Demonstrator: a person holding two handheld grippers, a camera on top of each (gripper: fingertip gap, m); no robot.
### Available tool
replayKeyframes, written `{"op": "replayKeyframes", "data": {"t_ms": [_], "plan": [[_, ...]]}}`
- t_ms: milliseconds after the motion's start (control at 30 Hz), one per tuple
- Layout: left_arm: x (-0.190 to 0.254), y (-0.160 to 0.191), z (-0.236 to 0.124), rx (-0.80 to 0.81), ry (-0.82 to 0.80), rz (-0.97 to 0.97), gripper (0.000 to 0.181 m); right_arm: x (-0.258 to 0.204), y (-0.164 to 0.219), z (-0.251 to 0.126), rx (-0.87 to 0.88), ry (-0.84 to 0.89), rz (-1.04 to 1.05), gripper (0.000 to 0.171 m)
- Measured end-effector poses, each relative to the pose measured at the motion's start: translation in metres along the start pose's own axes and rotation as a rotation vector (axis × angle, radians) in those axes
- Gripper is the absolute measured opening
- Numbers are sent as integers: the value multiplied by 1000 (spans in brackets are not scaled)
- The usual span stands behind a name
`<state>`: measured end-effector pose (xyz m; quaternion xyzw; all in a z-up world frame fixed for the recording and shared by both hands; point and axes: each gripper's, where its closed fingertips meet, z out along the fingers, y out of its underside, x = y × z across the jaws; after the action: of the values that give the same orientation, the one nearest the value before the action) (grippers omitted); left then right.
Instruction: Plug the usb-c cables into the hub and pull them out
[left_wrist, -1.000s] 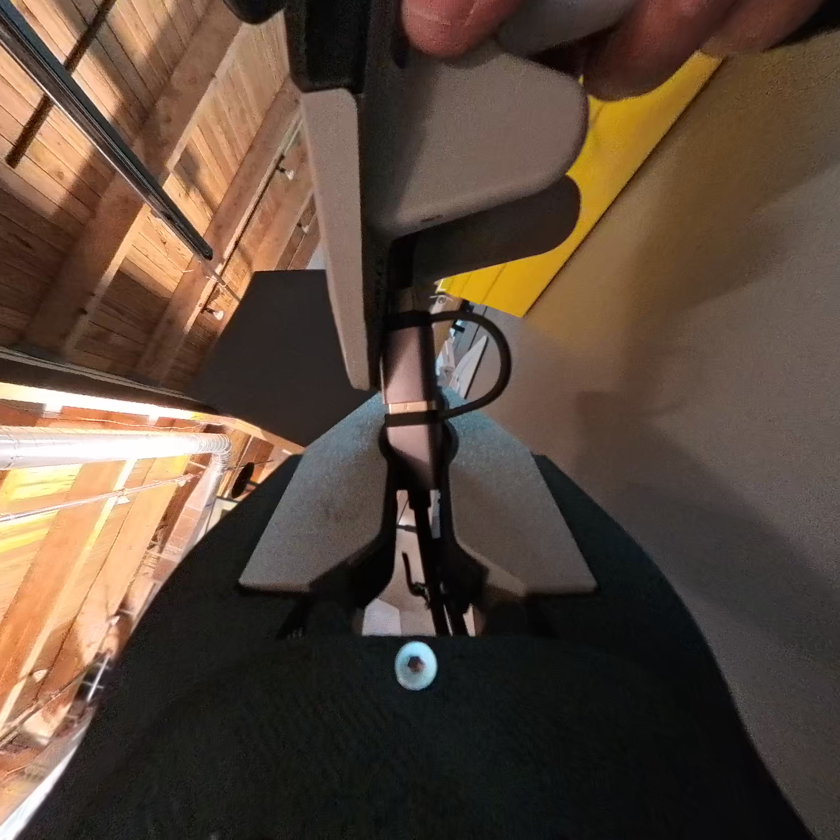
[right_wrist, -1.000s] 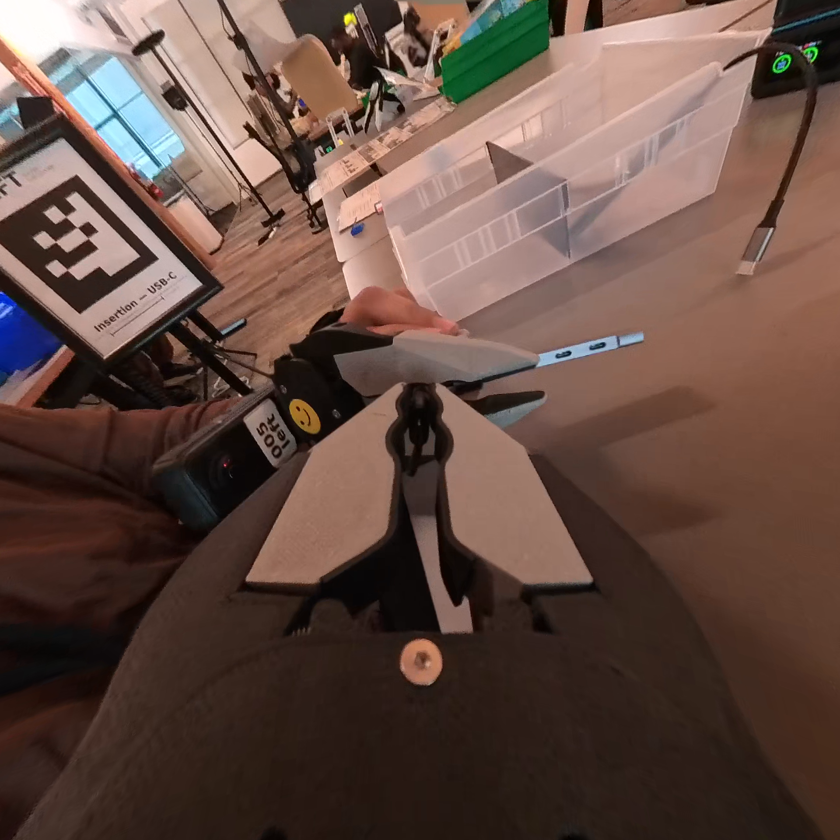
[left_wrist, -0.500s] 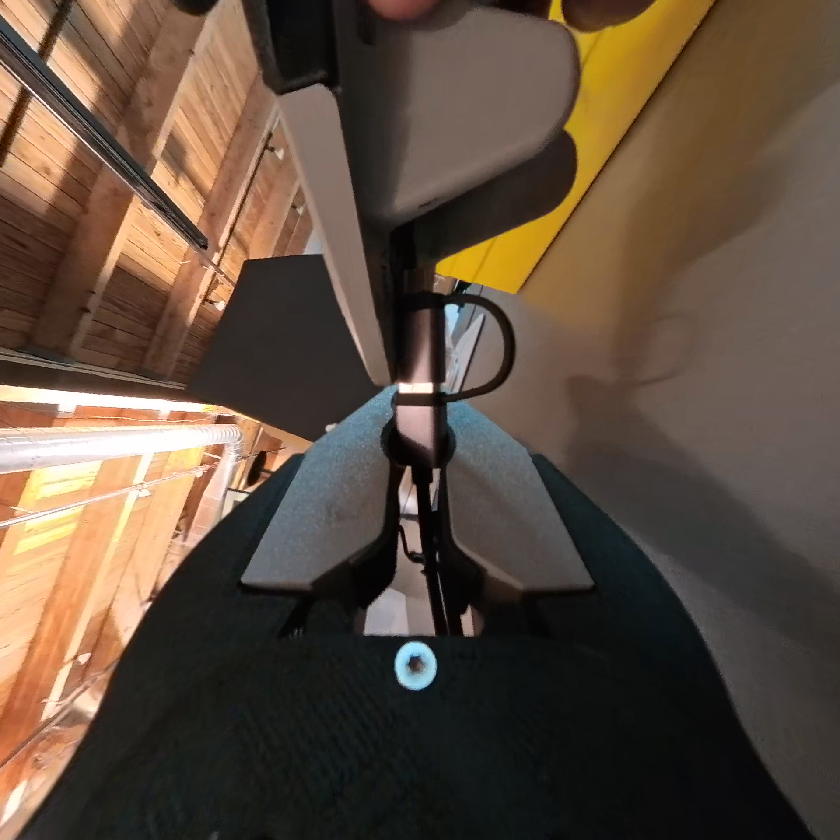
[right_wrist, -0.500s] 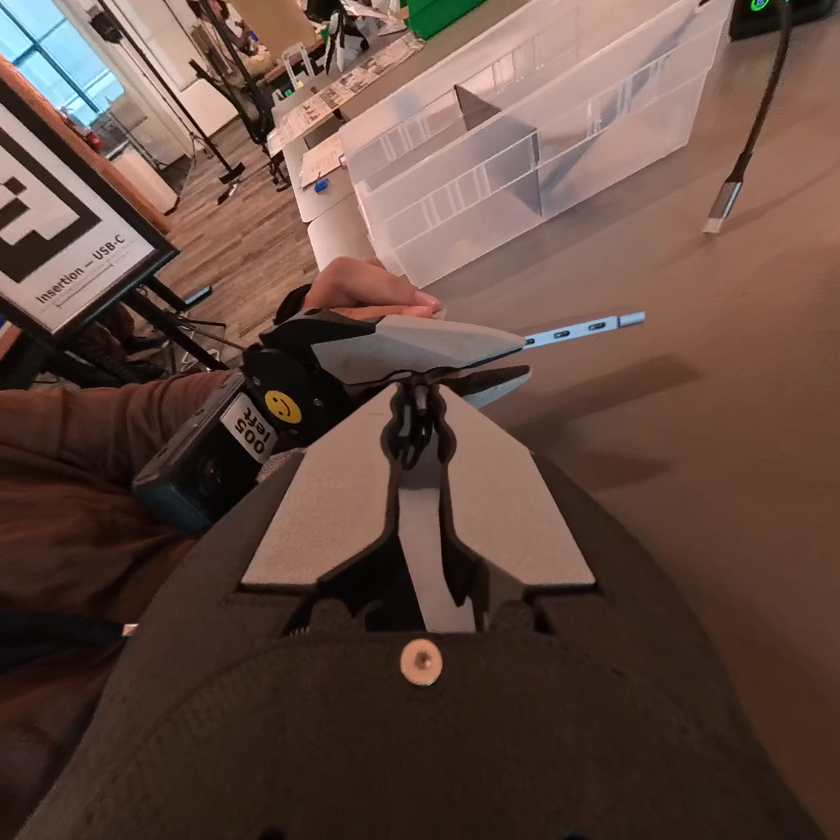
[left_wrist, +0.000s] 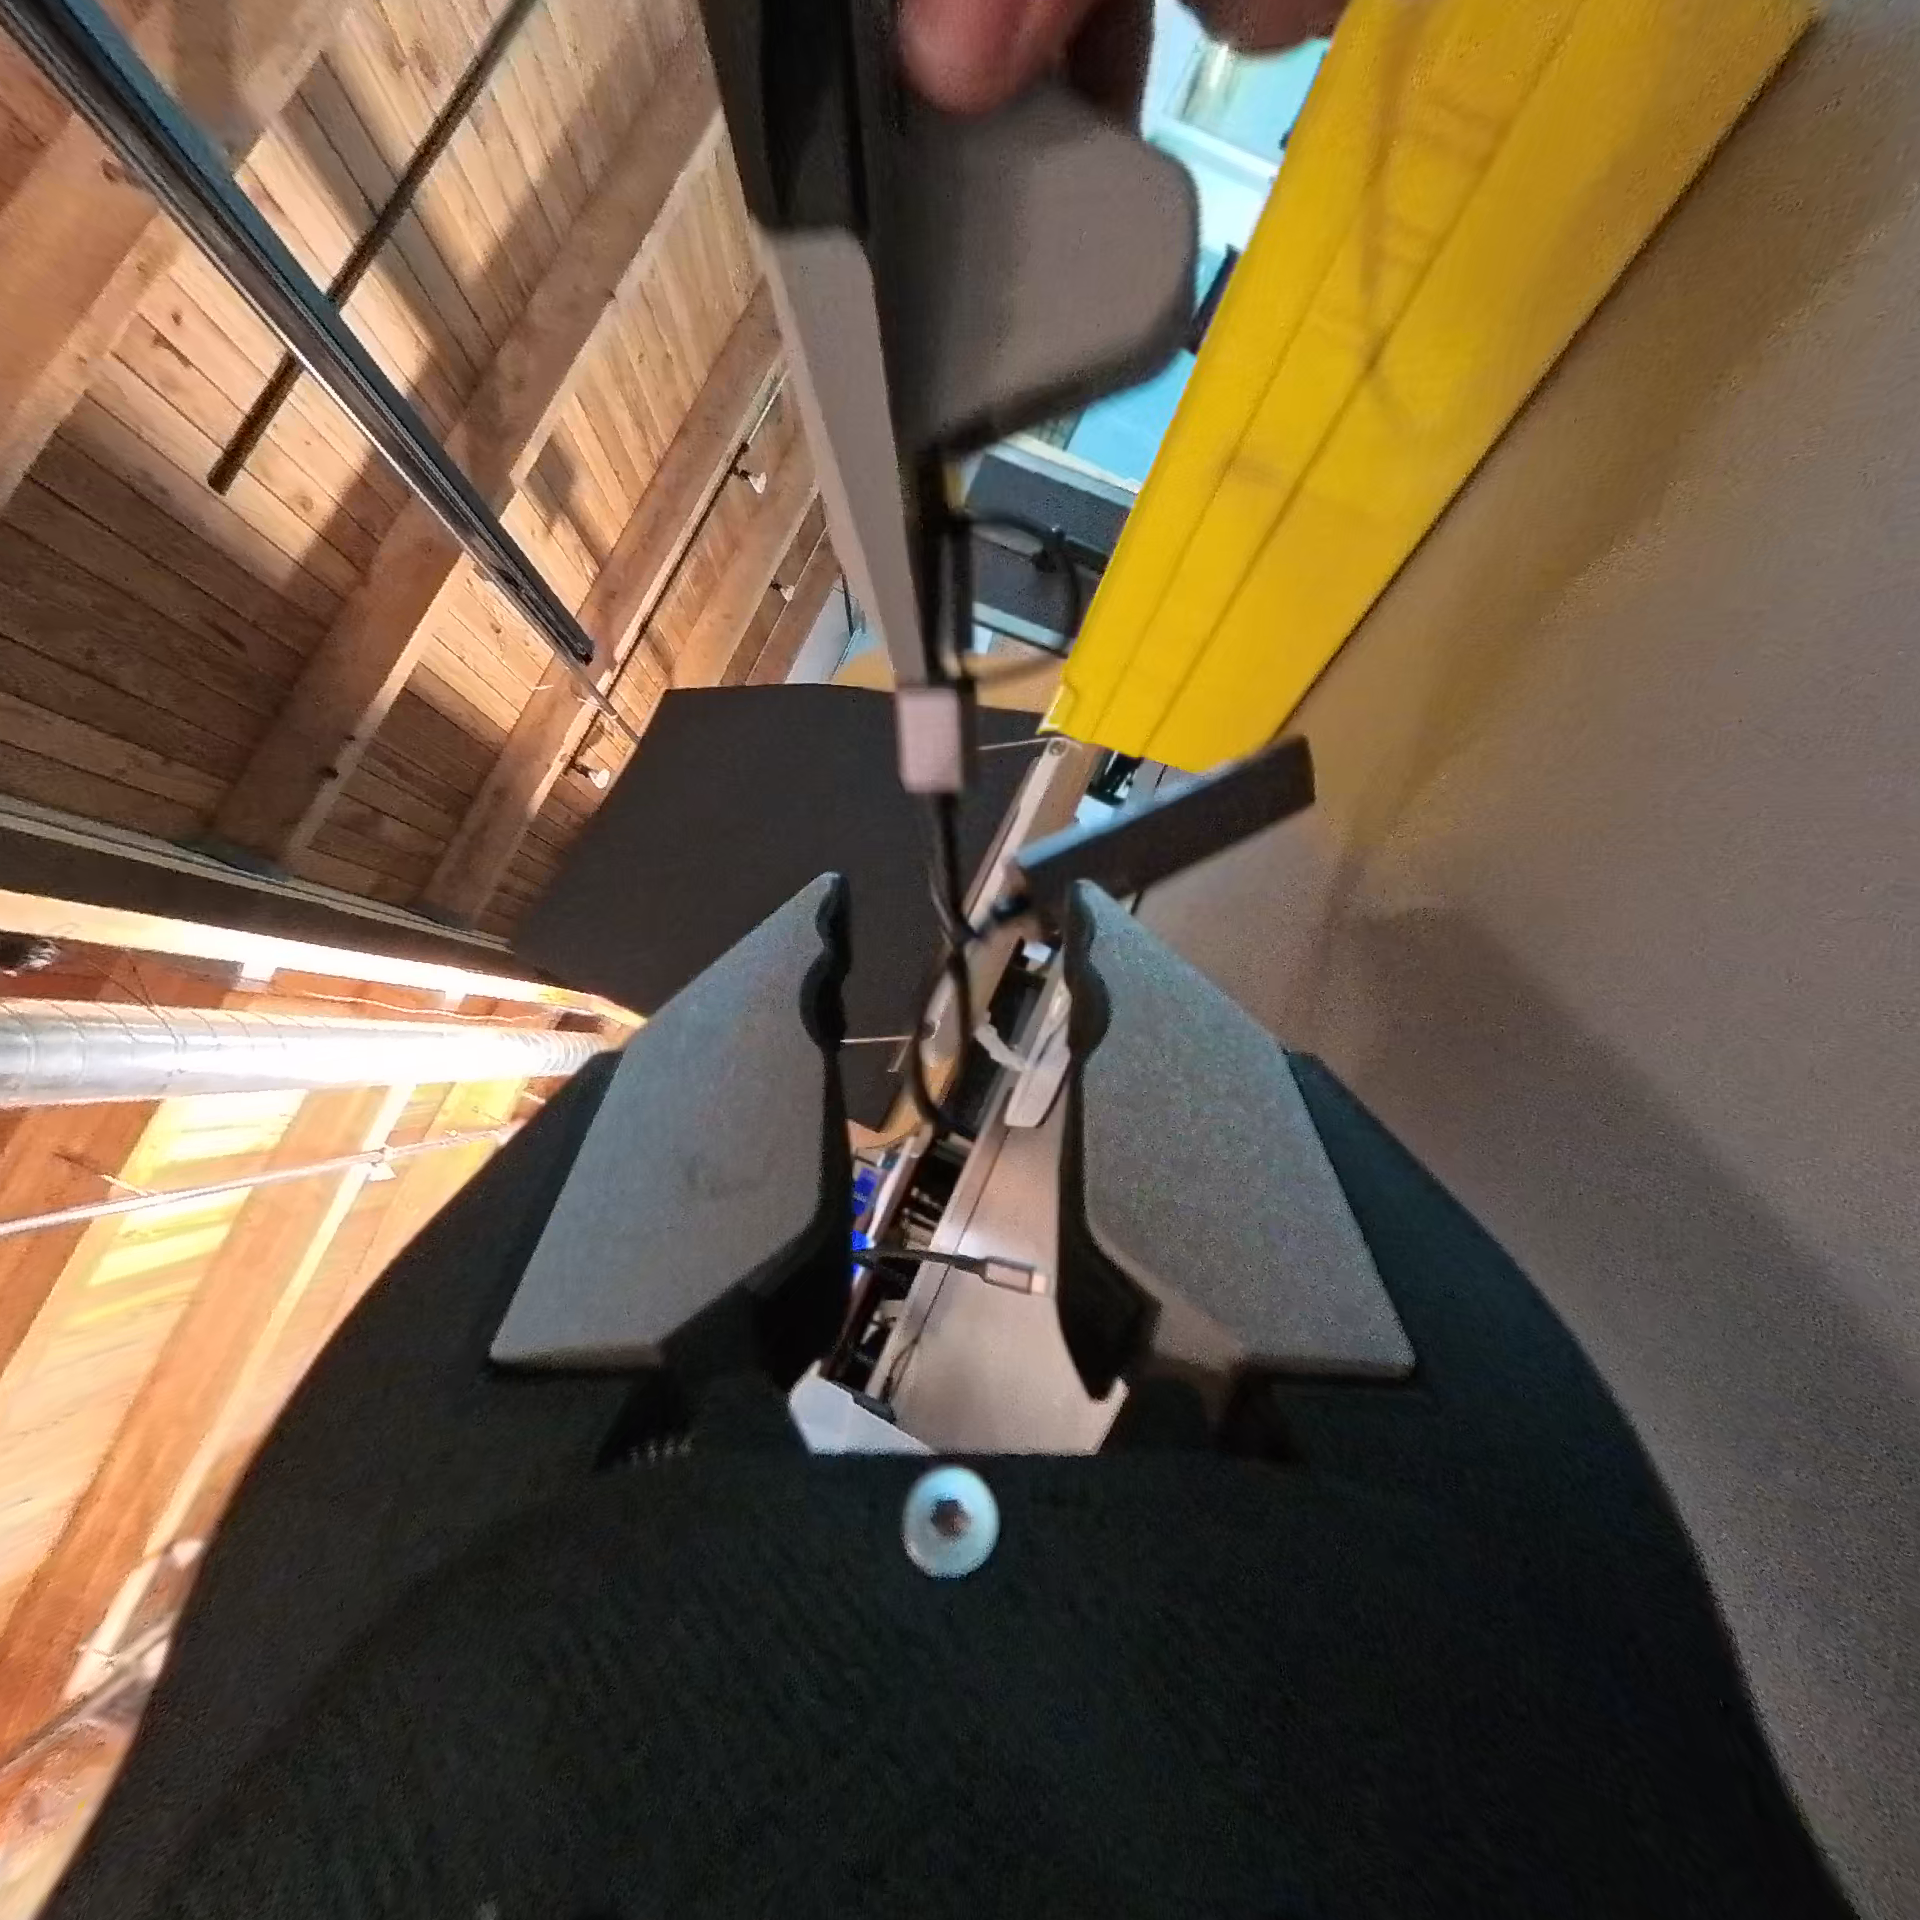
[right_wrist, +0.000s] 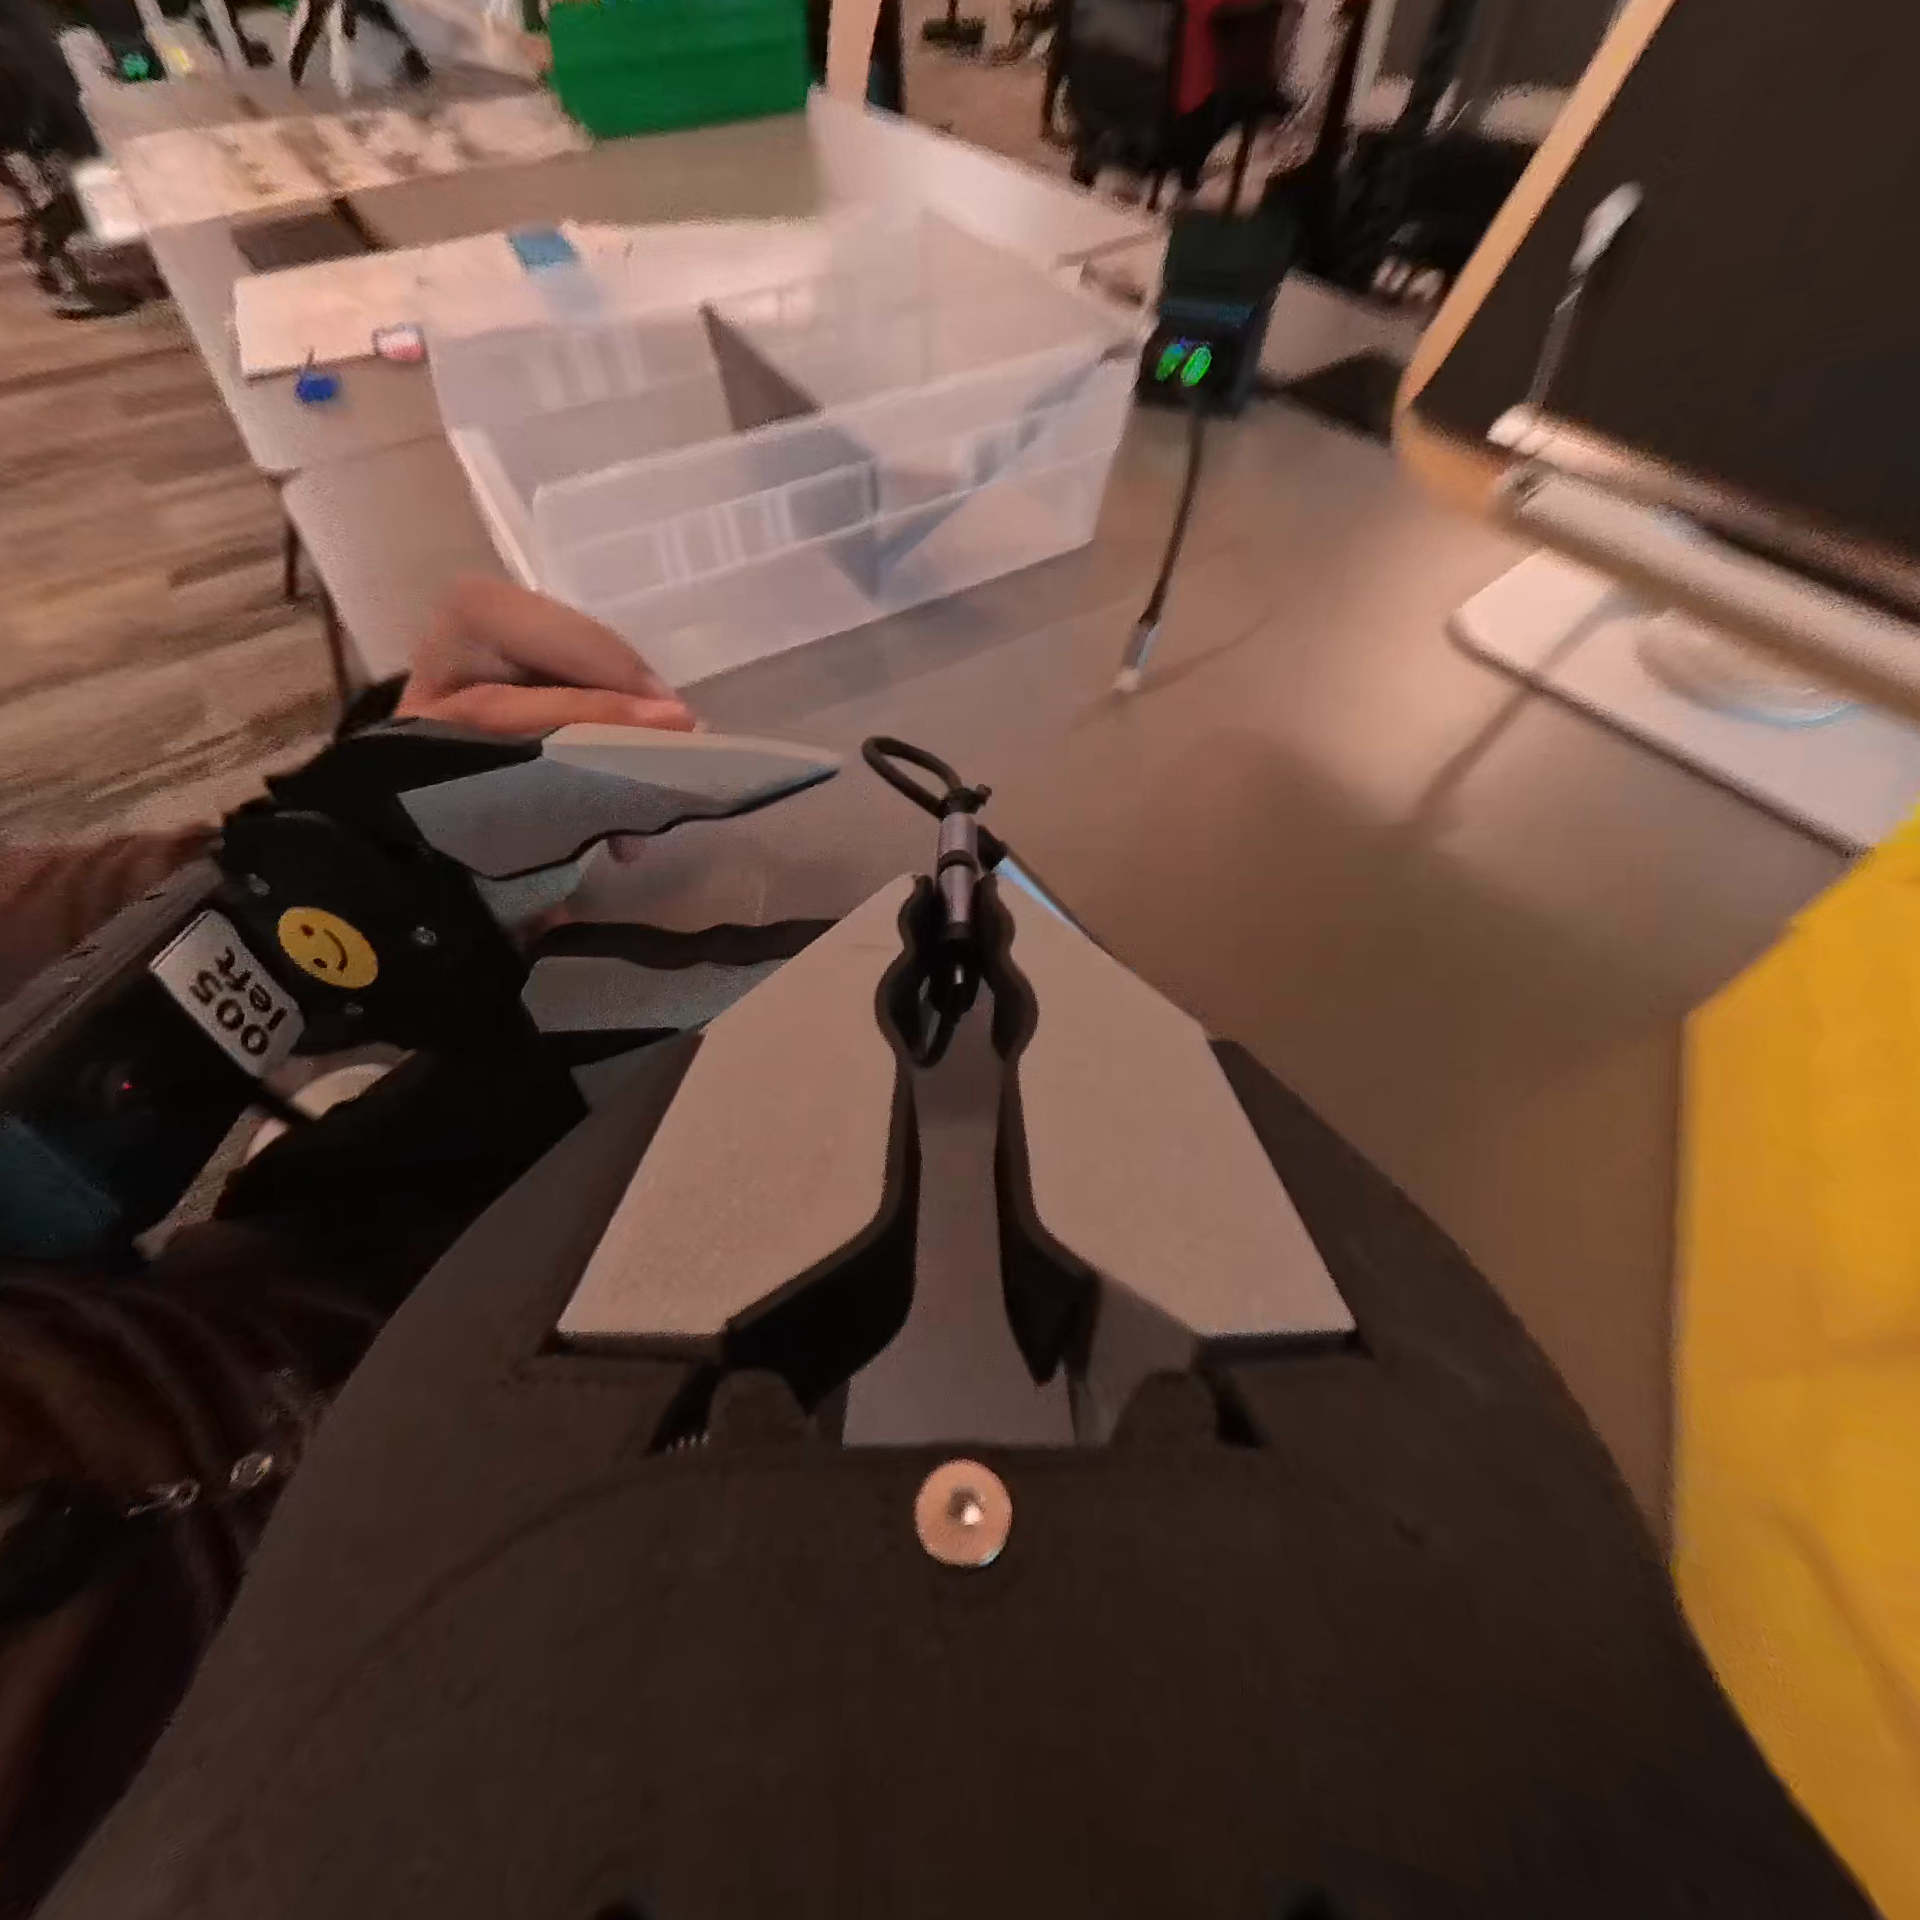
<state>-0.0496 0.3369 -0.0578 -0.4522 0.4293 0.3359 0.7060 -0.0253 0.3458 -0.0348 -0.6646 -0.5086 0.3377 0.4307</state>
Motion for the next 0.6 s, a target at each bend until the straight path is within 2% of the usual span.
{"op": "replayKeyframes", "data": {"t_ms": [167,300,400,500,533,600], "plan": [[-7,13,3,-41,-5,-111,36,42,-56,-72,202,191,-54,6],[4,25,9,-107,43,-107,36,99,-94,-127,294,399,-81,5],[6,21,8,-83,60,-122,28,152,-104,-139,227,497,-68,5],[2,24,8,-87,62,-192,27,208,-84,-119,37,513,33,5],[0,27,9,-97,61,-216,28,228,-70,-109,-39,526,86,8],[-2,31,9,-111,58,-252,29,258,-39,-100,-188,564,212,28]]}}
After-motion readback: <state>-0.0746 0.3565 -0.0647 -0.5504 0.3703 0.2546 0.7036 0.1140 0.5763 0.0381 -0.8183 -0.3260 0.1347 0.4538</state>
